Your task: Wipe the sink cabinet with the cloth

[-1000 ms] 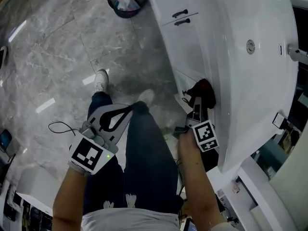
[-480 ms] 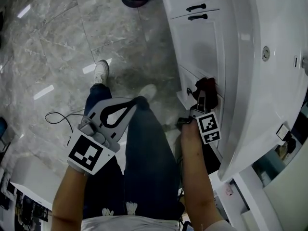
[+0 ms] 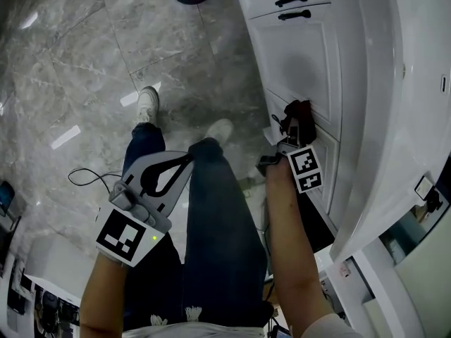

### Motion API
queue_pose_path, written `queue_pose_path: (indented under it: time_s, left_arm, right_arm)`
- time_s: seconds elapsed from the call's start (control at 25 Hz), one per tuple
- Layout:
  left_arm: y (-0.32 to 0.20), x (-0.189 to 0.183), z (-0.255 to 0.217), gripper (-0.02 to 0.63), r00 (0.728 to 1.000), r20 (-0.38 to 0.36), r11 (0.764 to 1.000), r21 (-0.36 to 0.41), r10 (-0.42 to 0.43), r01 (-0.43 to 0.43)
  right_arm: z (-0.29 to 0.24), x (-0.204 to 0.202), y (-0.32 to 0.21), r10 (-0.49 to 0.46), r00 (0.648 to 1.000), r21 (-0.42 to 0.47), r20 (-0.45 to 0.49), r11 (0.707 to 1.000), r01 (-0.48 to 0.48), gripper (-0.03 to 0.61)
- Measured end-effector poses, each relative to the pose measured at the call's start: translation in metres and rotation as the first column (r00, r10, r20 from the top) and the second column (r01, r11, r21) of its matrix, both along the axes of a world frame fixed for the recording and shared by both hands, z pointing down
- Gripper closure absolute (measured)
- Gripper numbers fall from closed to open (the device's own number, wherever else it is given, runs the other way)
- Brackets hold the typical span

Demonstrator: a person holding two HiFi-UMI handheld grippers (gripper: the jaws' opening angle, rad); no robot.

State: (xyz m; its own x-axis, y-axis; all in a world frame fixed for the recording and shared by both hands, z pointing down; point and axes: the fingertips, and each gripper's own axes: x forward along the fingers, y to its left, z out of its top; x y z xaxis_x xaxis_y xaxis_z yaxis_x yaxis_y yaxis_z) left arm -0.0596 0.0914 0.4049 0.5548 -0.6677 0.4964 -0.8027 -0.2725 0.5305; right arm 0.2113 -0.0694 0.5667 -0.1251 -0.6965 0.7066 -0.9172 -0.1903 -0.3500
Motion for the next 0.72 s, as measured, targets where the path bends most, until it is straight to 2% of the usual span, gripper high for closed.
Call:
queue_pose_path:
  time_s: [0.28,0.56,0.72]
  left_arm:
    - [0.014,-0.007,0.011,0.603,0.999,-0.003,0.998,-0.036,0.043,-0.043]
    - [0.020,-0.006,0.026,0.603,0.983,0.061,0.985,0.004,0.171,-0.172]
    - [0.015,-0.011,0.031,0.603,0.963,0.090,0.965,0.040,0.253,-0.258]
  right_arm:
    - [0.034,0.004,0.001,0.039,0.998,0.058,-0.042,0.998,-0.036,0.453]
    - [0.060,0.014,0.009,0.041,0.997,0.050,-0.066,0.998,-0.038,0.454]
    - [0.066,0.022,0.018,0.057,0.998,0.034,-0.037,0.998,-0.056,0.454]
